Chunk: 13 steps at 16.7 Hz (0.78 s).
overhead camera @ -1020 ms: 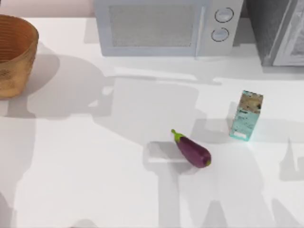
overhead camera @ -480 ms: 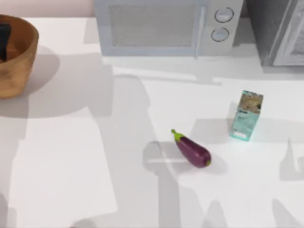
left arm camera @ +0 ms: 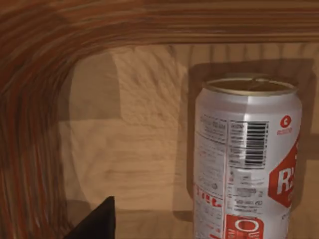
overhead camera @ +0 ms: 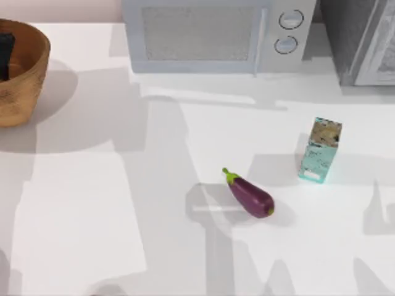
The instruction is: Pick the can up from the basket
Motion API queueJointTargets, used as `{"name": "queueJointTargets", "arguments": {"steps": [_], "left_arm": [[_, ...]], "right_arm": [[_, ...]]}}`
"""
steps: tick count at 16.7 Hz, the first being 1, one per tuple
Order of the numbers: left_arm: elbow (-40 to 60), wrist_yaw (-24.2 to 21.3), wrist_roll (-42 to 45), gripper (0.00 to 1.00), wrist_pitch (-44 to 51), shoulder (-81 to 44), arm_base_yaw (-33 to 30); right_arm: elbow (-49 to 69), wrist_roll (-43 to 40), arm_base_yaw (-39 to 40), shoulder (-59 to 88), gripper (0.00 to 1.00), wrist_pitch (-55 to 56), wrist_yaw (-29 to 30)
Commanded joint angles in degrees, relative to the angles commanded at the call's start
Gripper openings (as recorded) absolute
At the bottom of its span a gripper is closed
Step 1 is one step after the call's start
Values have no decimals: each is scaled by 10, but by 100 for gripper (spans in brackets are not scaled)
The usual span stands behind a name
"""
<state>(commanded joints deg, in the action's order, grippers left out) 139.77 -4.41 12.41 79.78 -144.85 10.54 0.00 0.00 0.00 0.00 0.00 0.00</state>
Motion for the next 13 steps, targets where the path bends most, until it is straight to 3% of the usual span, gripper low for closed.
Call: {"name": "queueJointTargets", "arguments": {"steps": [8, 13], "left_arm": [[-105, 0, -3, 100, -116, -10, -1], [-112, 0, -4, 100, -123, -10, -1]], "right_arm": [[0, 0, 0, 0, 100, 0, 0], [0, 0, 0, 0, 100, 0, 0]]}}
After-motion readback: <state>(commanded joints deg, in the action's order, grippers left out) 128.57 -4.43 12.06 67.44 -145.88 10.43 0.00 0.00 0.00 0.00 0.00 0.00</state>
